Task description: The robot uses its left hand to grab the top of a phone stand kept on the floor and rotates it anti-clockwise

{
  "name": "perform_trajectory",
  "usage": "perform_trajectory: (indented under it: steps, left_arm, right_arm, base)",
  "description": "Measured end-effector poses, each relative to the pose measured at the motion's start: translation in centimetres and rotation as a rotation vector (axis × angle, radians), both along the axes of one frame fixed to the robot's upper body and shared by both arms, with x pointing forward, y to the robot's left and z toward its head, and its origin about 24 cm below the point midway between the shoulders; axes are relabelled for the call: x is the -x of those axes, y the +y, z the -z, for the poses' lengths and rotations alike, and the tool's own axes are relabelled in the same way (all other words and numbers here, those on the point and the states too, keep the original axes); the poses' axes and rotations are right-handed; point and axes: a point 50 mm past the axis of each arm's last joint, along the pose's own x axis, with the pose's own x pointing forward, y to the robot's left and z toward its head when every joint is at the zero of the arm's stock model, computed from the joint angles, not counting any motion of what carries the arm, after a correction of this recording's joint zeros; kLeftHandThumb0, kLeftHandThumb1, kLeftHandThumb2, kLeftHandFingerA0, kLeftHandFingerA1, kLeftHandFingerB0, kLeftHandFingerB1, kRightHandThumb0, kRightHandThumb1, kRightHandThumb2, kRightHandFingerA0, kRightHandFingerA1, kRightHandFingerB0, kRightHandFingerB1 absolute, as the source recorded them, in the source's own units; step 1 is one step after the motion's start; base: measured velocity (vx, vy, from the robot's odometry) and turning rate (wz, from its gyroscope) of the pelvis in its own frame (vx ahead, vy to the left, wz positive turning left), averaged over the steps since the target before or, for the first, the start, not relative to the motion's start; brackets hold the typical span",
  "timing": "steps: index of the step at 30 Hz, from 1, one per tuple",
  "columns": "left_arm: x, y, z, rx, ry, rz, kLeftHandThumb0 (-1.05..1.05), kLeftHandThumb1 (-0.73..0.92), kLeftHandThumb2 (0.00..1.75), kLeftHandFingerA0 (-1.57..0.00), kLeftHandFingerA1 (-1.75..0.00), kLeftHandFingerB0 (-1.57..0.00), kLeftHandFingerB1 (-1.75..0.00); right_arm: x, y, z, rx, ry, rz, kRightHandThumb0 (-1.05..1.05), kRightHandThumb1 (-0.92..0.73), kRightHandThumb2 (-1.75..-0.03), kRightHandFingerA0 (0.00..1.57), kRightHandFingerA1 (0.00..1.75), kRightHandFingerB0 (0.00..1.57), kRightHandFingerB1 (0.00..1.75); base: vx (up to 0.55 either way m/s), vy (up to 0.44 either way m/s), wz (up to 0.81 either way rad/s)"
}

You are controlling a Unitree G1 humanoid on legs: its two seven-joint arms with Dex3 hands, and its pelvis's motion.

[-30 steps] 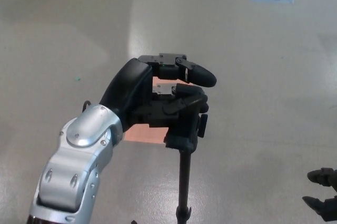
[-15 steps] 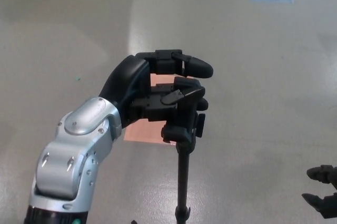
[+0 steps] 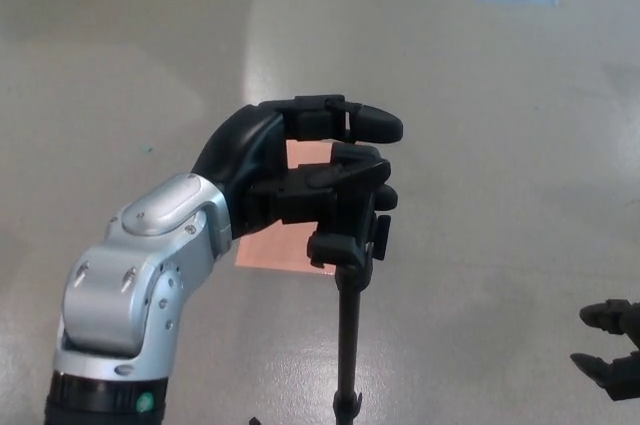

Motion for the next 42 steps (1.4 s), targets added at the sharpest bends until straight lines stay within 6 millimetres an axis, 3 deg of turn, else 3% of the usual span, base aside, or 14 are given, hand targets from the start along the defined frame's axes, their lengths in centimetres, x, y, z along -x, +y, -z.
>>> perform_trajectory:
  steps: [20, 22, 23, 24, 25, 26, 27, 31, 32, 38, 39, 40, 41, 42]
  left_arm:
    - [-1.1, 0.7, 0.0, 0.06, 0.2, 0.002, -0.14, 0.72, 0.61, -1.13, -0.81, -0.89, -0.61]
    - [-1.2, 0.8, 0.0, 0.067, 0.219, 0.003, -0.17, 0.74, 0.61, -1.08, -0.83, -0.87, -0.6]
    - [-1.2, 0.8, 0.0, 0.073, 0.235, 0.008, -0.21, 0.7, 0.61, -1.01, -0.63, -0.73, -0.49]
    - [-1.2, 0.8, 0.1, 0.075, 0.242, 0.01, -0.21, 0.7, 0.61, -1.01, -0.63, -0.73, -0.49]
    - [-1.2, 0.8, 0.1, 0.074, 0.247, 0.018, -0.28, 0.61, 0.58, -0.71, -0.46, -0.48, -0.36]
    - [-1.1, 0.7, 0.1, 0.068, 0.243, 0.024, -0.28, 0.61, 0.58, -0.71, -0.46, -0.48, -0.36]
    - [-1.0, 0.6, 0.0, 0.063, 0.238, 0.032, -0.43, 0.54, 0.56, -0.51, -0.39, -0.33, -0.31]
    - [-0.4, 0.2, 0.3, 0.018, 0.201, 0.074, -0.51, 0.52, 0.56, -0.43, -0.37, -0.25, -0.3]
    - [-0.2, 0.1, 0.4, 0.01, 0.192, 0.082, -0.69, 0.54, 0.57, -0.35, -0.34, -0.11, -0.26]
    - [0.2, -0.2, 0.3, -0.049, 0.122, 0.128, -0.77, 0.56, 0.58, -0.21, -0.3, -0.06, -0.24]
    - [0.3, -0.3, 0.3, -0.065, 0.104, 0.136, -0.8, 0.57, 0.59, -0.17, -0.29, -0.02, -0.23]
    - [0.3, -0.2, 0.3, -0.073, 0.096, 0.139, -0.8, 0.57, 0.59, -0.17, -0.29, -0.02, -0.23]
    - [0.3, -0.2, 0.2, -0.079, 0.086, 0.143, -0.8, 0.47, 0.83, -0.1, -0.34, -0.05, -0.2]
    - [0.3, -0.2, 0.2, -0.087, 0.072, 0.15, -0.8, 0.47, 0.83, -0.1, -0.34, -0.05, -0.2]
  right_arm:
    - [-0.7, 0.2, -0.7, -0.002, -0.011, -0.005, -0.46, -0.63, -0.88, 0.32, 0.52, 0.0, 0.24]
    - [-0.8, 0.2, -0.8, -0.002, -0.011, -0.005, -0.45, -0.63, -0.88, 0.32, 0.51, 0.0, 0.24]
    - [-0.8, 0.2, -0.8, -0.002, -0.01, -0.004, -0.45, -0.63, -0.88, 0.3, 0.51, 0.0, 0.25]
    - [-0.8, 0.2, -0.8, -0.002, -0.009, -0.004, -0.45, -0.63, -0.88, 0.3, 0.51, 0.0, 0.25]
    - [-0.8, 0.2, -0.8, -0.001, -0.008, -0.003, -0.4, -0.76, -0.68, 0.38, 0.42, 0.08, 0.16]
    - [-0.8, 0.2, -0.8, -0.001, -0.007, -0.003, -0.4, -0.76, -0.68, 0.38, 0.42, 0.08, 0.16]
    - [-0.8, 0.2, -0.8, -0.001, -0.007, -0.004, -0.39, -0.76, -0.68, 0.38, 0.42, 0.07, 0.17]
    - [-0.8, 0.2, -0.8, 0.0, -0.004, -0.003, -0.4, -0.78, -0.63, 0.38, 0.4, 0.04, 0.25]
    - [-0.8, 0.2, -0.8, -0.001, -0.004, -0.002, -0.4, -0.78, -0.63, 0.38, 0.39, 0.05, 0.25]
    - [-0.8, 0.2, -0.8, -0.001, -0.003, -0.002, -0.39, -0.78, -0.67, 0.39, 0.42, 0.09, 0.18]
    - [-0.8, 0.2, -0.8, 0.001, -0.002, -0.003, -0.48, -0.66, -0.8, 0.37, 0.49, 0.06, 0.27]
    - [-0.8, 0.2, -0.8, 0.002, -0.001, -0.004, -0.48, -0.66, -0.8, 0.37, 0.49, 0.06, 0.27]
    - [-0.8, 0.2, -0.8, 0.003, -0.001, -0.005, -0.4, -0.78, -0.66, 0.41, 0.42, 0.1, 0.19]
    - [-0.8, 0.2, -0.7, 0.006, 0.001, -0.008, -0.4, -0.78, -0.66, 0.41, 0.42, 0.1, 0.19]
  base:
    - [0.0, 0.0, 0.0]
    - [0.0, 0.0, 0.0]
    - [0.0, 0.0, 0.0]
    - [0.0, 0.0, 0.0]
    - [0.0, 0.0, 0.0]
    - [0.0, 0.0, 0.0]
    - [0.0, 0.0, 0.0]
    - [0.0, 0.0, 0.0]
    - [0.0, 0.0, 0.0]
    - [0.0, 0.0, 0.0]
    - [0.0, 0.0, 0.0]
    - [0.0, 0.0, 0.0]
    - [0.0, 0.0, 0.0]
    - [0.0, 0.0, 0.0]
